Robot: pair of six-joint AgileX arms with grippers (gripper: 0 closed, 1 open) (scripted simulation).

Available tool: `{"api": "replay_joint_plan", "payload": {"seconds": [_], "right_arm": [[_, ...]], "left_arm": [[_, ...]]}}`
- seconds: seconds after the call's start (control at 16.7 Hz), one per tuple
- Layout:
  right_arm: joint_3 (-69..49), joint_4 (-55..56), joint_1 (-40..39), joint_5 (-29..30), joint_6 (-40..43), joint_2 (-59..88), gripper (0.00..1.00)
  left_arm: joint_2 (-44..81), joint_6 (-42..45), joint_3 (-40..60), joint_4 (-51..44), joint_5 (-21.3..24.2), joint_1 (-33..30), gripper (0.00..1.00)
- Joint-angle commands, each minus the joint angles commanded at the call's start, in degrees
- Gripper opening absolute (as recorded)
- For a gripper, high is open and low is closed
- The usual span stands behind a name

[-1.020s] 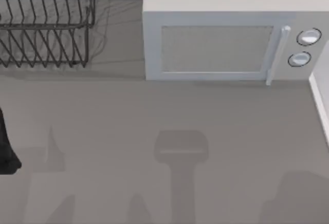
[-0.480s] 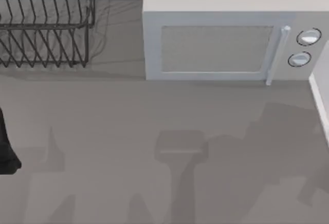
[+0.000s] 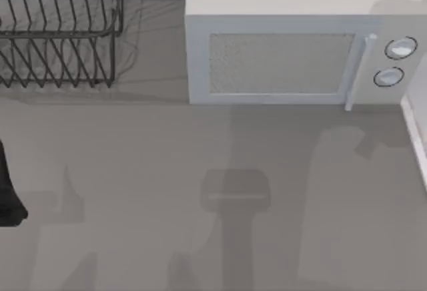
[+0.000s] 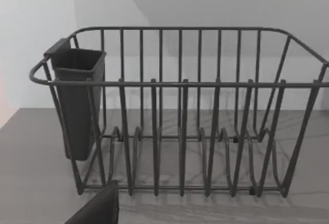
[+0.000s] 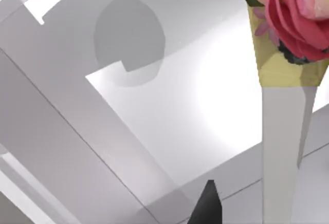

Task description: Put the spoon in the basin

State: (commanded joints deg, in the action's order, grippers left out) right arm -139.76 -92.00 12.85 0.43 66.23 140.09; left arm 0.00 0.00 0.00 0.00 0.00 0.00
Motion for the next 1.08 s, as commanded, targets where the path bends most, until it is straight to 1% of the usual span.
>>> {"api": "replay_joint_plan", "payload": {"seconds": [0.24,0.36,0.48,0.84,0.96,1.08], "right_arm": [[-17.6,-4.4,-3.1,0.2,-4.1,11.6,0.00],[-23.0,-5.7,-4.2,0.3,-5.6,15.2,0.00],[-25.9,-6.3,-4.8,0.4,-6.5,17.2,0.00],[-26.0,-6.3,-4.1,0.4,-6.7,17.1,0.00],[-23.9,-4.4,-4.2,0.4,-6.8,16.2,0.00],[-19.4,-1.1,-4.4,0.4,-6.7,14.7,0.00]], "left_arm": [[0.0,0.0,0.0,0.0,0.0,0.0,1.00],[0.0,0.0,0.0,0.0,0.0,0.0,1.00],[0.0,0.0,0.0,0.0,0.0,0.0,1.00],[0.0,0.0,0.0,0.0,0.0,0.0,1.00],[0.0,0.0,0.0,0.0,0.0,0.0,1.00],[0.0,0.0,0.0,0.0,0.0,0.0,1.00]]}}
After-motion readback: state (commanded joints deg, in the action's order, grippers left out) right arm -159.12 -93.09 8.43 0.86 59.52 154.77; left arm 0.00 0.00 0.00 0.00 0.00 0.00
